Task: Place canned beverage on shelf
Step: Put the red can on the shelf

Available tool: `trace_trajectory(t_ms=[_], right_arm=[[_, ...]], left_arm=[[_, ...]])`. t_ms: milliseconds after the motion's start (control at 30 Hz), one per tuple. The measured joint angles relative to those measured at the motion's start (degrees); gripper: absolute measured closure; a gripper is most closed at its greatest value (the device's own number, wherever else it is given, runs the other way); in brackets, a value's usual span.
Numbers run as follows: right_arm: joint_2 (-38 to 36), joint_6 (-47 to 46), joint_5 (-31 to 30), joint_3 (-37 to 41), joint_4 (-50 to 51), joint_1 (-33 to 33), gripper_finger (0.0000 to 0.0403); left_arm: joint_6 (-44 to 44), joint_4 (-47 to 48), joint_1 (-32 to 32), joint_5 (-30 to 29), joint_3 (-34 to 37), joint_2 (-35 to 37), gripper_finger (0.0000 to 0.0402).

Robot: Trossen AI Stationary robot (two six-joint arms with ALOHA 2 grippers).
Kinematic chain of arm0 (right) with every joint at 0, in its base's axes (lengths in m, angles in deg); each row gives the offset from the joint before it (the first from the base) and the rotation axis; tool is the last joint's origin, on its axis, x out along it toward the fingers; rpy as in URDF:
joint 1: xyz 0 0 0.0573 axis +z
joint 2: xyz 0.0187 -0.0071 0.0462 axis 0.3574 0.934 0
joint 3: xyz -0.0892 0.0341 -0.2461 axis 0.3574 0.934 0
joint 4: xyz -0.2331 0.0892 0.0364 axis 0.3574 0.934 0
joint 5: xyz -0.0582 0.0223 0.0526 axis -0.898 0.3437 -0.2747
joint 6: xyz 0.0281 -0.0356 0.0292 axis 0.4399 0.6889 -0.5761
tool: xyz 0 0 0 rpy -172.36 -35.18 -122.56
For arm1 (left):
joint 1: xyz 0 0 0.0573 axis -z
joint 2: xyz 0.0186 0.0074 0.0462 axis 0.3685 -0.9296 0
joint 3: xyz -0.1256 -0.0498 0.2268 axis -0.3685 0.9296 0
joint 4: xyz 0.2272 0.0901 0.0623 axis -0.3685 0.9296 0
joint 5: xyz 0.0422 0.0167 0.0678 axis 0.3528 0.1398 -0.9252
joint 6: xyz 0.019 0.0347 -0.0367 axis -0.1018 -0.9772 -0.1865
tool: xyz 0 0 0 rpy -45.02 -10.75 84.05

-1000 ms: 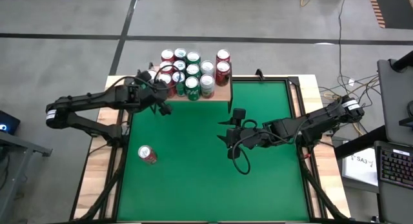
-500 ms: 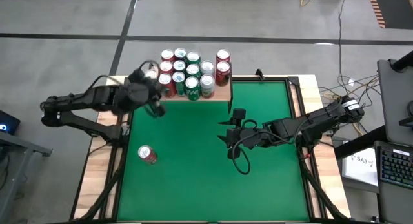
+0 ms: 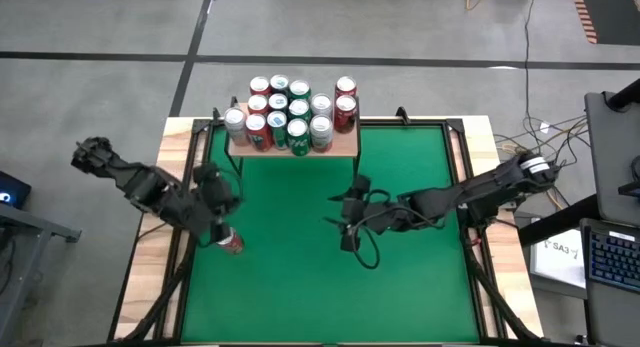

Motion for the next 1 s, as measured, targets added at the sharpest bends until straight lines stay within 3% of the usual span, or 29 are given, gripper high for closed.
trace_trajectory(t_ms=[200,333,733,1000], right_arm=[[8.0,5.6,4.9,-0.3,-18.1,0.0,0.0177],[14.1,8.1,4.9,-5.0,-21.4,-0.2,0.0177],[33.4,12.0,5.0,-27.0,-19.2,-1.9,0.0177],[42.1,8.1,5.4,-37.3,-13.3,-2.8,0.0177]], left_arm=[[12.2,9.4,6.0,12.0,0.2,-0.9,0.0402],[18.7,10.3,9.5,19.0,0.6,-1.1,0.0402],[38.4,10.4,23.1,23.3,5.9,-4.1,0.0402],[46.5,10.3,25.1,23.2,8.4,-8.9,0.0402]])
